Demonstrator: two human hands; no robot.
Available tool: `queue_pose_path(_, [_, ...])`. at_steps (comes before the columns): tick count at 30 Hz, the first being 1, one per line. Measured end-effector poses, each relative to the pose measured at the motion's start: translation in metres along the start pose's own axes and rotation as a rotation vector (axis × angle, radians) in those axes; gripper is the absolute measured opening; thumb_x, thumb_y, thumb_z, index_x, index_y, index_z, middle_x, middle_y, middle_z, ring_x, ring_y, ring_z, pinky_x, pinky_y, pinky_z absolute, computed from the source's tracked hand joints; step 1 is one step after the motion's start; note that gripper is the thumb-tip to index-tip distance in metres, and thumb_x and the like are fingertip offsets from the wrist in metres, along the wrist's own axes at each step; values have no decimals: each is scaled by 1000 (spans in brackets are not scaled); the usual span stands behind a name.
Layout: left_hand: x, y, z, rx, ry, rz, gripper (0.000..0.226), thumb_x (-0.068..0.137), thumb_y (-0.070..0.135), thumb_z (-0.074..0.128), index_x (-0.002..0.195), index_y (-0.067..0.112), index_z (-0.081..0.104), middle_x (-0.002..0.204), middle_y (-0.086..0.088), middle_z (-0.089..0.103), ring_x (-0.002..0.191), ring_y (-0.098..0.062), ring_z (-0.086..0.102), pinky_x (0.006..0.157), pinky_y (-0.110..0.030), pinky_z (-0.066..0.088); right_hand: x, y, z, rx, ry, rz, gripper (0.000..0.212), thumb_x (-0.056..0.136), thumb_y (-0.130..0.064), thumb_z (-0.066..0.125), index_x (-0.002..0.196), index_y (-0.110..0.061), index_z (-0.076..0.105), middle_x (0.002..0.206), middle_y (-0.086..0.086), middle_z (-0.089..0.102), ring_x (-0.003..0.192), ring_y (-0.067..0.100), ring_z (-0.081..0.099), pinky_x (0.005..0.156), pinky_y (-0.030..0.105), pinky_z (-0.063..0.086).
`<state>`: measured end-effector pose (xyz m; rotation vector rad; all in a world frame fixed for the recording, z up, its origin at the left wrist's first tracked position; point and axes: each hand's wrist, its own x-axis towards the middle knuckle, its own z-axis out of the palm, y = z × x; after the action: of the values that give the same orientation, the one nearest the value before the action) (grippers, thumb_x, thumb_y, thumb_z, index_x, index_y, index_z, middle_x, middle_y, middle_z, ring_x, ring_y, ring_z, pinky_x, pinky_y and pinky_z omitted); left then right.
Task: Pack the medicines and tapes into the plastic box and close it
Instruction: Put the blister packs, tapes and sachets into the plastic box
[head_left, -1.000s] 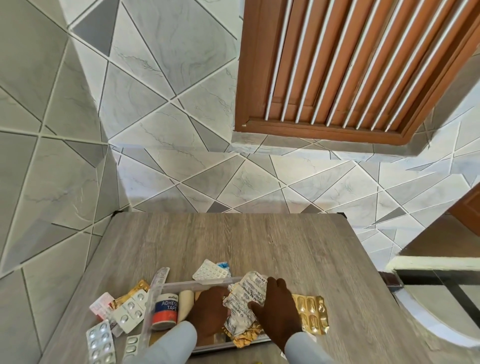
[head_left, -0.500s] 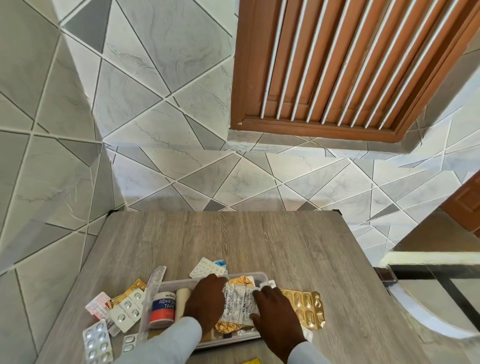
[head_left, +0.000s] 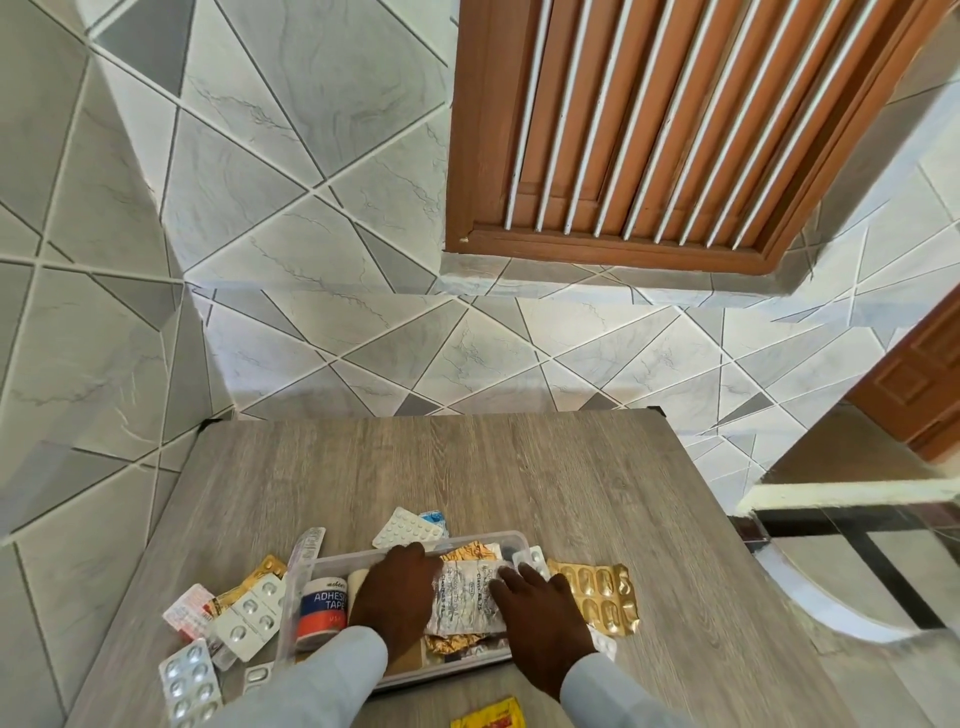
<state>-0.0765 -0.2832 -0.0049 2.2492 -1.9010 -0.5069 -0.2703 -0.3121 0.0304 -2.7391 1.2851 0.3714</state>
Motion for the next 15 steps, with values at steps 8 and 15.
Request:
queue_pose_path(8, [-7, -18, -14, -73, -74, -40, 47, 95, 23, 43, 141, 28, 37, 149, 0, 40, 138, -19, 36, 116, -34, 25, 4, -17, -6, 7, 24, 54, 57, 84, -20, 61, 137, -17, 43, 149, 10, 41, 140, 32, 33, 106, 55, 33])
queue_pose_path(15, [-30, -91, -65, -354, 239, -163, 34, 91, 15, 43, 120, 20, 60, 128, -3, 61, 119, -20, 53, 105, -31, 39, 32, -61, -25, 165, 180, 112, 41, 93, -28, 46, 133, -22, 48, 138, 3, 53, 128, 25, 47, 106, 42, 36])
